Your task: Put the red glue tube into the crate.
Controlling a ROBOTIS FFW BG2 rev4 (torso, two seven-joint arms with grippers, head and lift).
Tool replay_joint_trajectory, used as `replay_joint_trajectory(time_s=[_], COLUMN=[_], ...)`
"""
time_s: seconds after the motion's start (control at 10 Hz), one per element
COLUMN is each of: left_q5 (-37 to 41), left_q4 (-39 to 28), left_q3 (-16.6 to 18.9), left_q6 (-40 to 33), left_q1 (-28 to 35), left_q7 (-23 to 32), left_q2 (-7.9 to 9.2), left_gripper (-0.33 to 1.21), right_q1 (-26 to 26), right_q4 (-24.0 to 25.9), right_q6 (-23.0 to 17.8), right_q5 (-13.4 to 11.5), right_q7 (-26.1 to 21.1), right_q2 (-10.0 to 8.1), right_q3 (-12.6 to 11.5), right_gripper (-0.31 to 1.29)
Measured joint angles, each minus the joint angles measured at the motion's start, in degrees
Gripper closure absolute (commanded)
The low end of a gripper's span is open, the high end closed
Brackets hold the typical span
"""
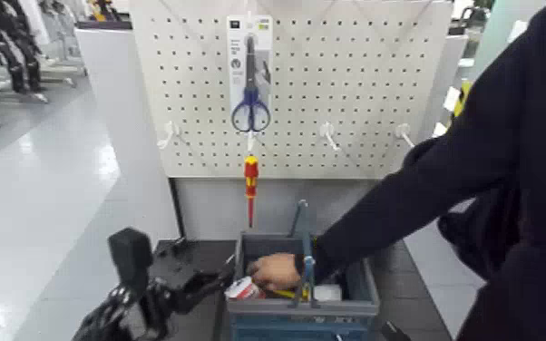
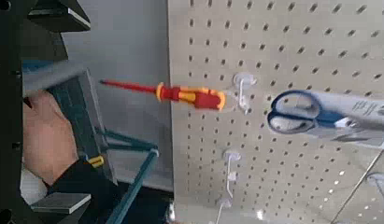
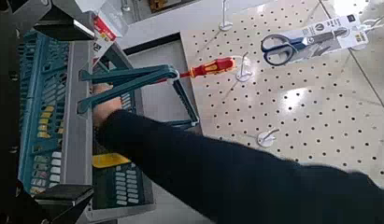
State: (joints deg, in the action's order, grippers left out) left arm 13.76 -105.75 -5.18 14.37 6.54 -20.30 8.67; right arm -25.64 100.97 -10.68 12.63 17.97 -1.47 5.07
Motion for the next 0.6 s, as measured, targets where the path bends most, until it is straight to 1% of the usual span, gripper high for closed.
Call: replay_joint_trajectory(time_s=[0.2, 0.3, 0.4, 0.5, 0.6], left_q5=[-2.11, -2.77, -3.5, -5.74, -7.63], left_q4=[-4.54, -5.8, -6.71, -8.08, -9.24], left_q3=[1.23, 1.2, 0.73, 0.59, 0.19], left_q6=[-1.85, -3.92, -7.17, -8.32, -8.62], left_q1=[7.67, 11.45, 14.91, 17.16, 18.04], left_q7=[4.1, 7.15, 12.17, 13.26, 14.11], left_q2=[-1.93, -2.97, -3.48, -3.46, -2.81], left_gripper=[0.01, 0.02, 0.02, 0.02, 0.02], right_q1=[-0.64, -0.95, -1.28, -1.55, -1.7], right_q4=[0.5, 0.75, 1.0, 1.25, 1.43], right_q6=[-1.33, -1.9, -2.74, -3.47, -3.8], right_q5=[-0.81, -1.33, -2.03, -2.7, -3.08], right_q7=[-1.02, -1.3, -1.64, -2.02, -2.24], right_q2=[-0.03, -0.02, 0.06, 0.12, 0.11], right_q3=[-0.07, -0.18, -0.29, -0.34, -0.27], right_gripper=[0.14, 0.14, 0.14, 0.14, 0.14])
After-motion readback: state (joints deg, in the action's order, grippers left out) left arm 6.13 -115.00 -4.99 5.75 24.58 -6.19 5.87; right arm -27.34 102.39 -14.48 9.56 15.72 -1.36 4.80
